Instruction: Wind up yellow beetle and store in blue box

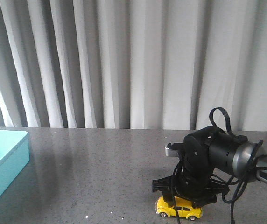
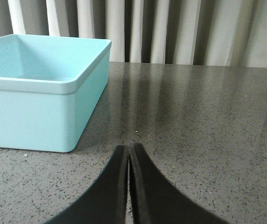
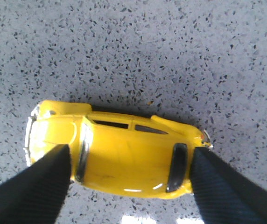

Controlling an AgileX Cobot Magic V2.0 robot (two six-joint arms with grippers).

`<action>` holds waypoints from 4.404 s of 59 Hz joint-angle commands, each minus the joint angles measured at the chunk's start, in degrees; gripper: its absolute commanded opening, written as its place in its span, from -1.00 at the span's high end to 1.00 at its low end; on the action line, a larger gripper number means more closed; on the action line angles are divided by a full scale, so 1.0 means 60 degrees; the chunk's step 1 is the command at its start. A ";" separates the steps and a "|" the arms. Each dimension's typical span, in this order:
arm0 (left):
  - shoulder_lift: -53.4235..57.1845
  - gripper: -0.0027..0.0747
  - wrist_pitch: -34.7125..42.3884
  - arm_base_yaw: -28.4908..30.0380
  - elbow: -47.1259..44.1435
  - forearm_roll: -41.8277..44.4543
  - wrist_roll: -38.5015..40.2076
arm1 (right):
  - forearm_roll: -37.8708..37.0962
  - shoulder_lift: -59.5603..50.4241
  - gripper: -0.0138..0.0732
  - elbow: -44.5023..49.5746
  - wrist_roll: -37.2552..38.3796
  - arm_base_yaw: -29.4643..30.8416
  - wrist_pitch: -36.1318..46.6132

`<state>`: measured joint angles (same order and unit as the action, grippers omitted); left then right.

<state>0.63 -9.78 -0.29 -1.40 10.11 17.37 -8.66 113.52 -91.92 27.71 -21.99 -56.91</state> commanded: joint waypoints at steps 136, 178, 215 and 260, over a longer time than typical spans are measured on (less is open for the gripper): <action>0.0054 0.95 0.0655 -0.0070 0.0139 0.0016 0.0083 | 0.1444 -0.4332 0.31 -0.1956 -0.4687 0.2948 0.0389; 0.0054 0.95 0.0655 -0.0070 0.0139 0.0016 0.0083 | 0.2935 -1.1931 0.31 0.7030 -0.6002 0.2948 0.4519; 0.0054 0.95 0.0655 -0.0070 0.0139 0.0016 0.0083 | 0.3134 -1.5775 0.31 1.1667 -0.5974 0.2948 0.5656; 0.0054 0.95 0.0710 -0.0070 0.0139 0.0019 0.0074 | 0.3134 -1.5775 0.31 1.1670 -0.5974 0.2948 0.5454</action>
<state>0.63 -9.78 -0.29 -1.40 10.15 17.37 9.50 18.46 -20.43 -7.85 -4.58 -28.14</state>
